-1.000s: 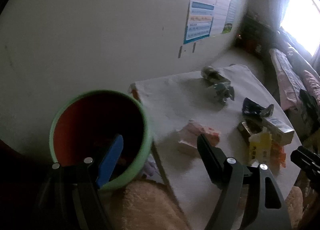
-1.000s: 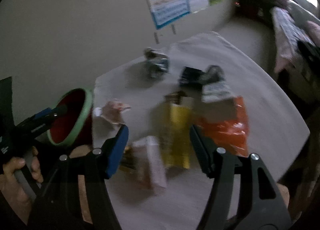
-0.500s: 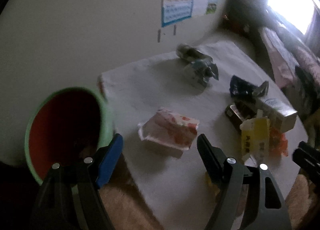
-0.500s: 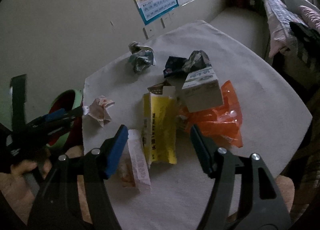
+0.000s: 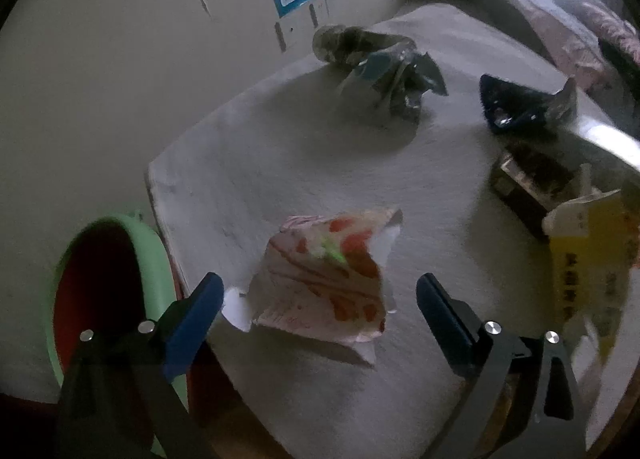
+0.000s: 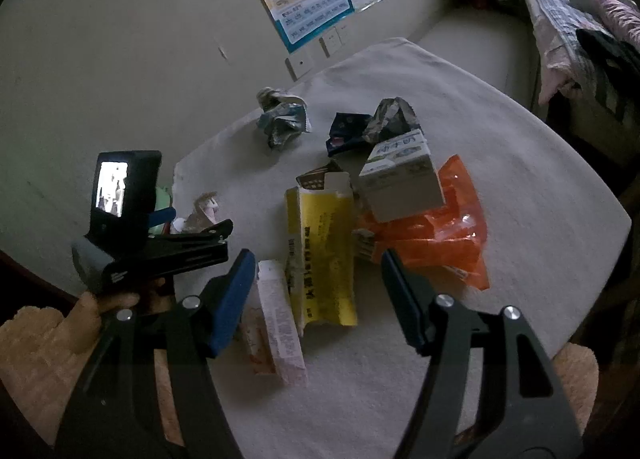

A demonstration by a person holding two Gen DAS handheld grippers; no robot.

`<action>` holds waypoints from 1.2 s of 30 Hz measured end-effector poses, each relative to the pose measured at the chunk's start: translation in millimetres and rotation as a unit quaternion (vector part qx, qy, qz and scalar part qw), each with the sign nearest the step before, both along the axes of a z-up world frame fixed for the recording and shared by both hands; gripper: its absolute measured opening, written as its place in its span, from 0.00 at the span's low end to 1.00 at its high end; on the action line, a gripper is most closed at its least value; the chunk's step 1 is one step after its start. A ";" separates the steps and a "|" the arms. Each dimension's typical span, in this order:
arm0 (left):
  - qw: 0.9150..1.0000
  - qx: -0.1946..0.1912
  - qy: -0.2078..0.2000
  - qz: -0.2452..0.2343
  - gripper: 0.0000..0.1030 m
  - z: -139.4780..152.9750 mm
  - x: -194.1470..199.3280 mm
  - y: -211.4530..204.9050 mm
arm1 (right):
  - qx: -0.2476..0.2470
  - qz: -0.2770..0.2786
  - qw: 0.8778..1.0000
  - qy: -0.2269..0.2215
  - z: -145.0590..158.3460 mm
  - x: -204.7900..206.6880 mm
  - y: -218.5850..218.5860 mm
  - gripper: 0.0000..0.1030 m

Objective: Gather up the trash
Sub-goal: 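Move both grippers back over the remaining trash on the table, then grasp the white printed paper wrapper with the left gripper and lift it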

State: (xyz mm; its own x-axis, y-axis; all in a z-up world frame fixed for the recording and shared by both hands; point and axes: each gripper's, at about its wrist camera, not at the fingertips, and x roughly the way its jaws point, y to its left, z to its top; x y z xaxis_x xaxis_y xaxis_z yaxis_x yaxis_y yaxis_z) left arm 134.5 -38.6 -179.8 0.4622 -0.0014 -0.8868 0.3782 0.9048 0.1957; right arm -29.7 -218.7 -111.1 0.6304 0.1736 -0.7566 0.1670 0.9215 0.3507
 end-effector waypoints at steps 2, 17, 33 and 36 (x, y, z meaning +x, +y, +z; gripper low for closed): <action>1.000 0.016 0.002 0.004 0.91 -5.2 5.0 0.0 | 0.004 0.000 1.000 0.000 -0.7 -0.3 -1.5 0.62; 0.999 -0.014 0.009 0.029 0.18 -4.2 5.6 13.1 | 0.017 -0.006 1.000 0.008 -6.4 -0.7 -8.9 0.64; 0.989 -0.125 -0.058 0.046 0.18 82.7 -74.0 38.3 | 0.007 -0.006 1.000 0.021 -11.5 0.6 -8.3 0.64; 0.984 -0.151 -0.080 0.049 0.18 103.7 -88.7 41.3 | 0.000 -0.006 1.000 0.027 -13.9 2.4 -6.6 0.64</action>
State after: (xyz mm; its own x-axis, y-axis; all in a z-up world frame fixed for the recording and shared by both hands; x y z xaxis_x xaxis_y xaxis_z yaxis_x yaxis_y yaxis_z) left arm 45.8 2.8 -76.2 0.6073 -0.2023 -0.7683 0.2729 0.9613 -0.0374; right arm -27.3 -225.3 -125.0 0.5902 0.1660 -0.7900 0.1970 0.9194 0.3403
